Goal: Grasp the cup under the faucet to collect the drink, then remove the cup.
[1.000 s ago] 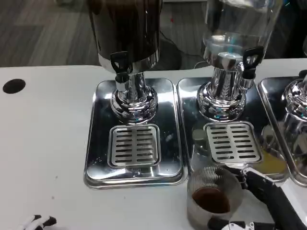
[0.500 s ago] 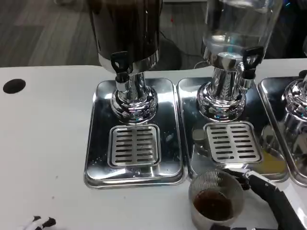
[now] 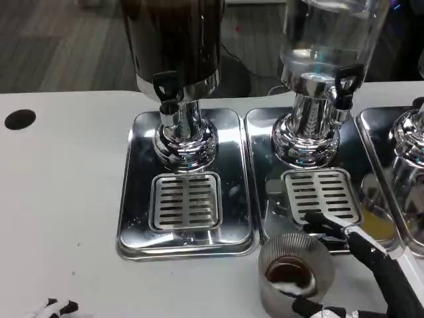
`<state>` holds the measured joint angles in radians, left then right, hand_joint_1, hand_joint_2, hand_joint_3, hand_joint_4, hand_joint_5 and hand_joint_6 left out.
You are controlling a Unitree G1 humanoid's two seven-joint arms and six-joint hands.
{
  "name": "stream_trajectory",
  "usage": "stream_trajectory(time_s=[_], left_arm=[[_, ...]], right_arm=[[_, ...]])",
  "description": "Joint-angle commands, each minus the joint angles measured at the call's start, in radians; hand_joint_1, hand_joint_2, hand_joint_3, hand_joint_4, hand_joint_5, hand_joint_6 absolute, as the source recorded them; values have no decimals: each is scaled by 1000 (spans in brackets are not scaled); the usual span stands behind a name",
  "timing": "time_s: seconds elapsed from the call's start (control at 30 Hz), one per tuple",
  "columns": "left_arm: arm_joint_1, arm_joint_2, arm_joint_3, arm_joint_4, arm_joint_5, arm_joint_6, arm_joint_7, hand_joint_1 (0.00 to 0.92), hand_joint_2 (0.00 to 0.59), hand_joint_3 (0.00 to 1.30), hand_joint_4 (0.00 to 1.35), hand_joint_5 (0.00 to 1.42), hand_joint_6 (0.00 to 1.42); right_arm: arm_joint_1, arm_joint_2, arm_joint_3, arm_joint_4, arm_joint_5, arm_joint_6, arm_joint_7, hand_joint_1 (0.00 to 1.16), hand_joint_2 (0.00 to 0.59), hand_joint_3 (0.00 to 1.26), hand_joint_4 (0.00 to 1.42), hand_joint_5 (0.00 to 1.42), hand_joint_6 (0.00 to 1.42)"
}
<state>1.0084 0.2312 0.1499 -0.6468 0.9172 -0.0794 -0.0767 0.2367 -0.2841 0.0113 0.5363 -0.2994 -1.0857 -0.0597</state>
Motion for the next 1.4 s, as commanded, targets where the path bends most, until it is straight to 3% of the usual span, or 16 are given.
stream_trajectory(time_s=[0.03, 0.23, 0.3, 0.37, 0.43, 0.47, 0.53, 0.63, 0.83, 1.03, 1.2, 1.4], left_arm=[[0, 6, -5, 2, 7, 3, -1, 0, 94, 247, 130, 219, 417], [2, 4, -8, 6, 5, 0, 9, 0, 94, 247, 130, 219, 417], [2, 4, -7, 7, 5, -3, 15, 0, 94, 247, 130, 219, 417], [2, 4, -7, 7, 3, -9, 22, 0, 94, 246, 129, 219, 417], [2, 6, -5, 8, 1, -16, 31, 0, 94, 246, 126, 216, 417], [3, 8, -4, 11, 0, -23, 40, 0, 94, 240, 115, 212, 417], [7, 11, 1, 15, 7, -48, 80, 0, 90, 214, 90, 178, 394], [13, 14, 5, 19, 27, -76, 129, 0, 92, 161, 23, 109, 332], [20, 20, 32, 36, 61, -124, 241, 0, 108, 86, 0, 40, 245], [9, 39, 45, 65, 101, -158, 308, 0, 129, 50, 0, 1, 202], [12, 40, 43, 75, 110, -190, 372, 0, 134, 29, 0, 0, 179], [13, 30, 30, 79, 113, -218, 422, 0, 138, 22, 0, 0, 177]], right_arm=[[9, -9, 0, -17, 18, -19, 2, 709, 85, 253, 289, 407, 204], [24, -10, 0, -47, 93, -18, 28, 677, 89, 257, 294, 412, 202], [37, -14, 2, -108, 199, 26, 66, 664, 103, 273, 304, 403, 183], [44, -27, -15, -176, 267, 88, 92, 631, 175, 305, 275, 276, 81], [46, -55, -51, -248, 259, 165, 106, 590, 285, 286, 148, 112, 4], [47, -69, -72, -283, 228, 197, 103, 566, 348, 246, 70, 29, 1], [43, -109, -127, -350, 57, 256, 59, 446, 433, 167, 3, 1, 0], [48, -131, -151, -388, -89, 308, 18, 339, 454, 121, 0, 0, 0], [71, -134, -132, -383, -263, 408, -55, 302, 510, 52, 0, 0, 0], [98, -141, -132, -334, -319, 436, -170, 307, 584, 48, 0, 0, 0], [107, -167, -133, -284, -318, 431, -241, 308, 586, 53, 0, 0, 0], [142, -185, -134, -280, -281, 424, -258, 313, 586, 64, 0, 0, 0]])
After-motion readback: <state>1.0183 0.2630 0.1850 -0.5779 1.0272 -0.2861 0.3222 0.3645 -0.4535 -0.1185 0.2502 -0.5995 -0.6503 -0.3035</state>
